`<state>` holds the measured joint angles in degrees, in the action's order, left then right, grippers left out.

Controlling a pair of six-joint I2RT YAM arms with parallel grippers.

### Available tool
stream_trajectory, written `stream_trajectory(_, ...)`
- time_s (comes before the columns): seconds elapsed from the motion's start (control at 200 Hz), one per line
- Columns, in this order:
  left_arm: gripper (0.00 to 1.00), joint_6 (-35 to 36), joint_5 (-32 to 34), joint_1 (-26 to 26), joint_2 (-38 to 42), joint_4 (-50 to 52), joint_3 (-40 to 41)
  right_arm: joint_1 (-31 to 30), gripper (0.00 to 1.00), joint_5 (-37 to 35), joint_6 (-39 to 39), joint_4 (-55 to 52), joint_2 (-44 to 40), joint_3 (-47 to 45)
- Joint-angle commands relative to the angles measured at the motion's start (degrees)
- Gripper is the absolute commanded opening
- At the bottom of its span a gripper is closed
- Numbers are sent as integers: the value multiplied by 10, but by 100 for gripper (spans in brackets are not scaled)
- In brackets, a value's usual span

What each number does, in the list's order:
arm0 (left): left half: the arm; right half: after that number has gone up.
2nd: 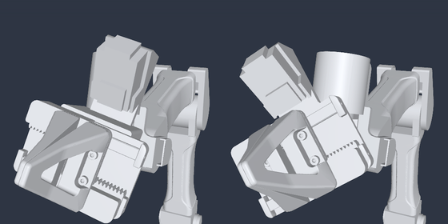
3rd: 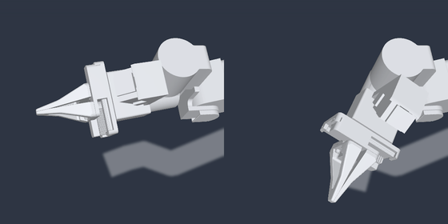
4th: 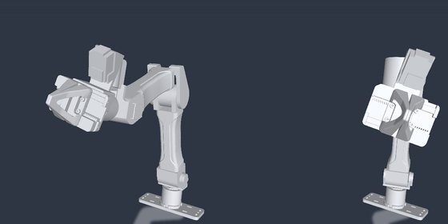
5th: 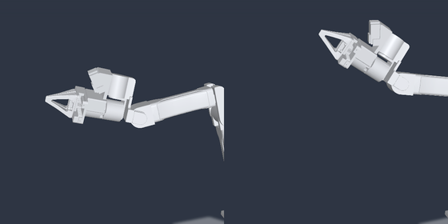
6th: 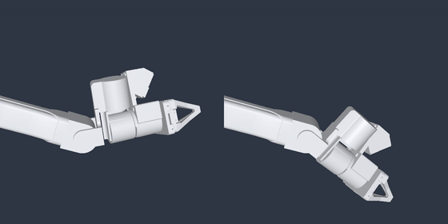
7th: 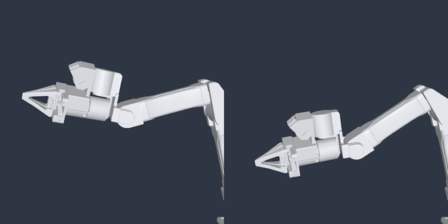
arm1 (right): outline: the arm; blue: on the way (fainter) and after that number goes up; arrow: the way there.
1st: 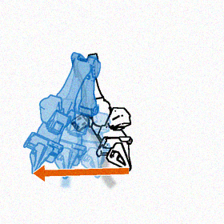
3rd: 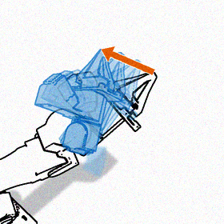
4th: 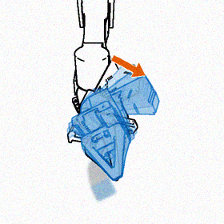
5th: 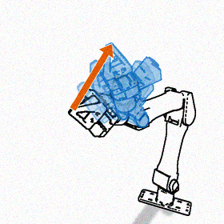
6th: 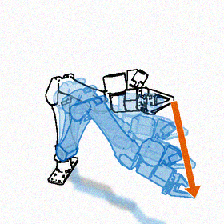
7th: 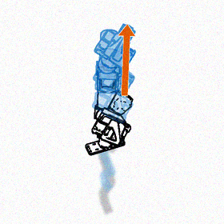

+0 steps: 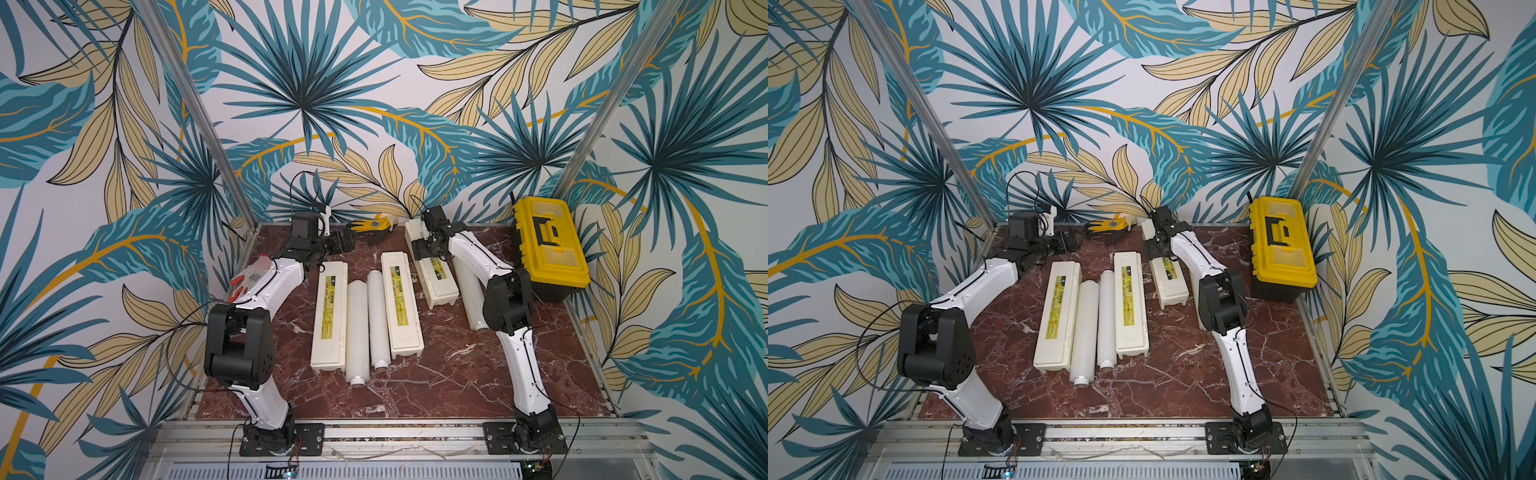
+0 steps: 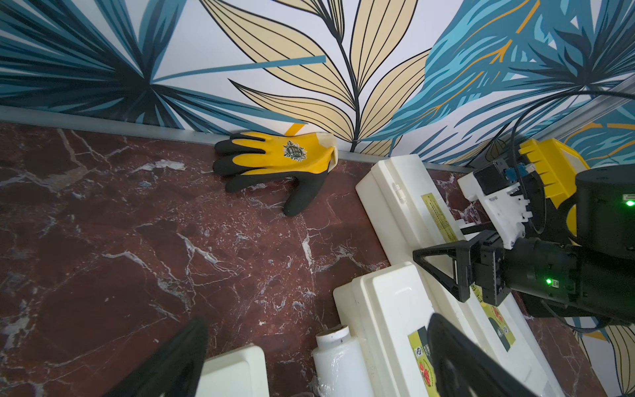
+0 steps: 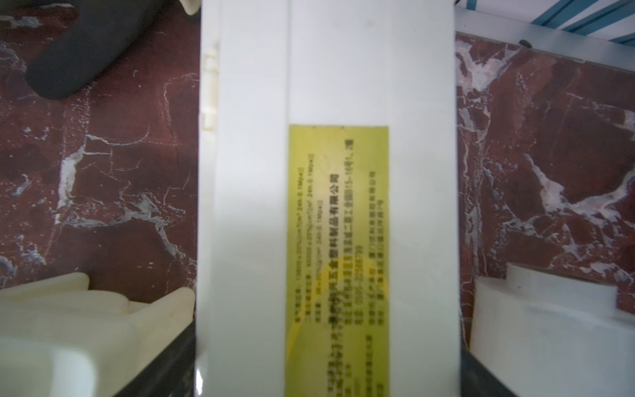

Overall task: Put plastic wrap rolls into dispensers
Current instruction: Pick up the plastic wrap cutting box from the center of the board, then open the lid of the plastic wrap cutting box.

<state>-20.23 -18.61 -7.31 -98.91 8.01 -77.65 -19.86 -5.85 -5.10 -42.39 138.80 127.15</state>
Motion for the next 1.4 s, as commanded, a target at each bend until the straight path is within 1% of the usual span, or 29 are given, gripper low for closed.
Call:
stream_trajectory(0.0, 99, -6, -23, -2, -6, 0, -48, 1, 72, 33, 8, -5, -31, -19)
stream_trajectory(0.085, 100, -12, -39, -2, -12, 0, -65, 7, 72, 52, 5, 1, -60, -26)
stream_trajectory(0.175, 100, -16, -71, -2, -28, 0, -96, 19, 72, 88, 0, 16, -98, -42)
stream_trajectory(0.245, 99, -20, -102, -2, -50, 0, -135, 31, 68, 130, 0, 21, -123, -45)
stream_trajectory(0.391, 99, -60, -173, -2, -104, -1, -229, 53, 67, 182, 7, 20, -167, -53)
stream_trajectory(0.471, 100, -85, -210, -4, -131, -2, -275, 73, 67, 234, -6, 40, -193, -74)
stream_trajectory(0.581, 100, -98, -261, -9, -159, -12, -317, 108, 66, 331, -52, 109, -224, -117)
stream_trajectory(0.661, 100, -121, -294, -17, -175, -60, -322, 122, 65, 389, -76, 148, -235, -134)
stream_trajectory(0.771, 99, -178, -330, -26, -202, -138, -328, 126, 64, 446, -90, 179, -239, -134)
stream_trajectory(0.831, 100, -198, -328, -31, -210, -171, -324, 128, 65, 473, -104, 197, -241, -133)
stream_trajectory(0.926, 99, -208, -325, -43, -209, -222, -302, 129, 65, 519, -131, 230, -242, -136)
stream_trajectory(1.006, 100, -231, -347, -47, -217, -264, -298, 129, 65, 553, -158, 261, -244, -143)
stream_trajectory(1.061, 99, -264, -363, -47, -221, -326, -284, 129, 66, 567, -178, 289, -248, -154)
stream_trajectory(1.141, 100, -303, -361, -47, -221, -411, -256, 129, 66, 584, -207, 340, -256, -179)
stream_trajectory(1.277, 100, -312, -389, -55, -241, -422, -277, 127, 65, 605, -228, 373, -270, -214)
stream_trajectory(1.397, 99, -310, -389, -61, -250, -422, -280, 126, 65, 619, -248, 411, -286, -242)
